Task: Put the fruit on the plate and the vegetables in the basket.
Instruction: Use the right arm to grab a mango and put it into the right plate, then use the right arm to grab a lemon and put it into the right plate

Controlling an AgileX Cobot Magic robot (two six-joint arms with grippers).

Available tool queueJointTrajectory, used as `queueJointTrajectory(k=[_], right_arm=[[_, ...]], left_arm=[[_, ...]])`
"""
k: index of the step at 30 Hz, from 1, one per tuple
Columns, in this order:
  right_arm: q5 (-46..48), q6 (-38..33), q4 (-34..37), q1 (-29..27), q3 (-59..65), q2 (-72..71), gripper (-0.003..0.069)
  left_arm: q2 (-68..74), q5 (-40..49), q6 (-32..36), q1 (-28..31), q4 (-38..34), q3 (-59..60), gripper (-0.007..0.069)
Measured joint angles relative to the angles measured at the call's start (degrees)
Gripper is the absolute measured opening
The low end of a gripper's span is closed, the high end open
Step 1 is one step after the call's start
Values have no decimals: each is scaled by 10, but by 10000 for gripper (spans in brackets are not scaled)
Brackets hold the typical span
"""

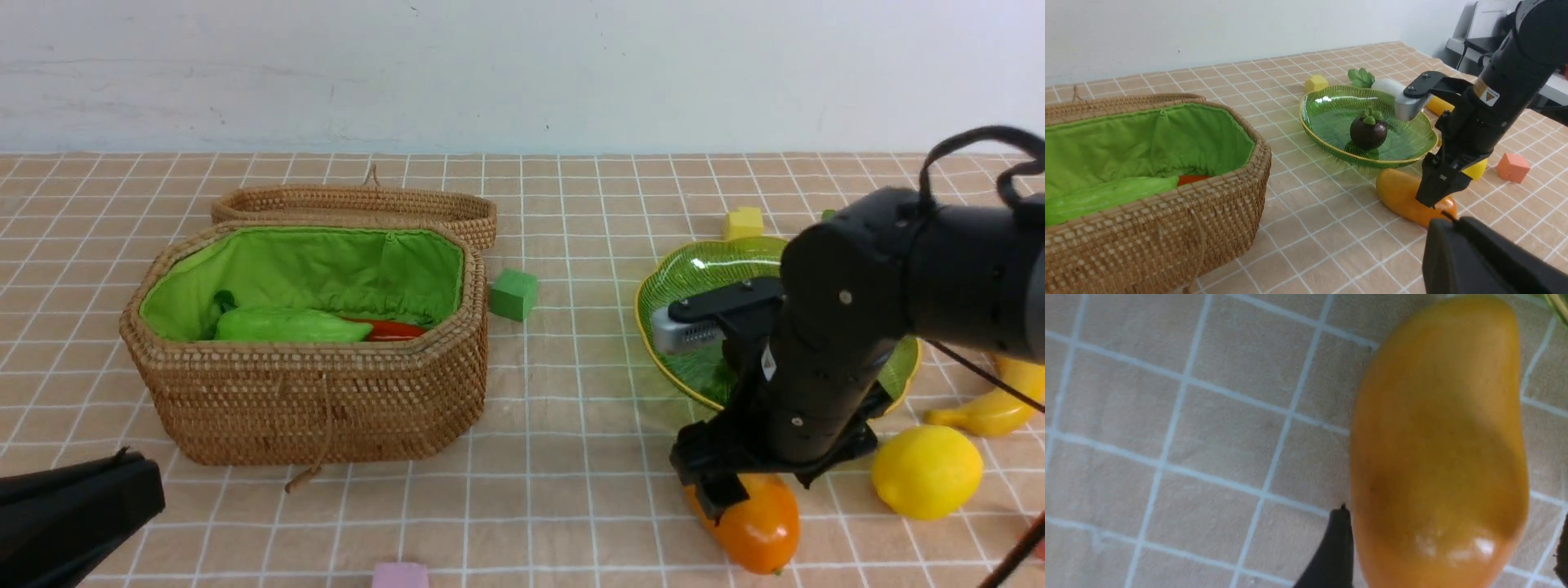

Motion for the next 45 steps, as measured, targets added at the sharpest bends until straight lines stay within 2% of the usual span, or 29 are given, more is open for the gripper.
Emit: queueJointTrajectory(k=[5, 8, 14, 17, 20, 23, 25, 26, 27, 29, 31, 34, 36, 43, 45], right_arm=[[-37, -3, -3, 0, 0, 58, 646], [-45, -18, 7, 0, 0, 71, 588], [-18, -46, 63, 1, -4, 29, 586], [-9, -34, 62, -6, -24, -19, 586], [-24, -6, 34, -34, -53, -51, 586], [-73, 17, -13, -113, -87, -50, 586], [-88, 20, -20, -139, -89, -37, 586], [-98, 20, -22, -173, -89, -15, 586], [-99, 20, -22, -173, -89, -12, 586], [-111, 20, -22, -206, -89, 30, 586], [-120, 20, -22, -218, -89, 55, 603], [-126, 23, -22, -226, -89, 67, 668], [-125, 27, -21, -227, -89, 65, 679], [-46, 30, -20, -227, -104, 2, 642], [10, 30, -23, -227, -98, -50, 609]], left_arm=[[0, 10, 0, 0, -1, 0, -13], [0, 12, 0, 0, -1, 0, -13], [0, 12, 1, 0, -1, 0, -13], [0, 11, 2, 0, -2, 0, -13], [0, -1, 2, 0, -2, 0, -13], [0, -41, 2, 0, -3, 0, -13], [0, -50, 2, 0, -3, 0, -13], [0, -58, 2, 0, -3, 0, -13], [0, -58, 2, 0, -3, 0, -13], [0, -60, 2, 0, -3, 0, -13], [0, -60, 2, 0, -3, 0, -13], [0, -60, 2, 0, -3, 0, -13], [0, -61, 2, 0, -3, 0, -13], [0, -61, 2, 0, -3, 0, -13], [0, -61, 2, 0, -3, 0, -13]])
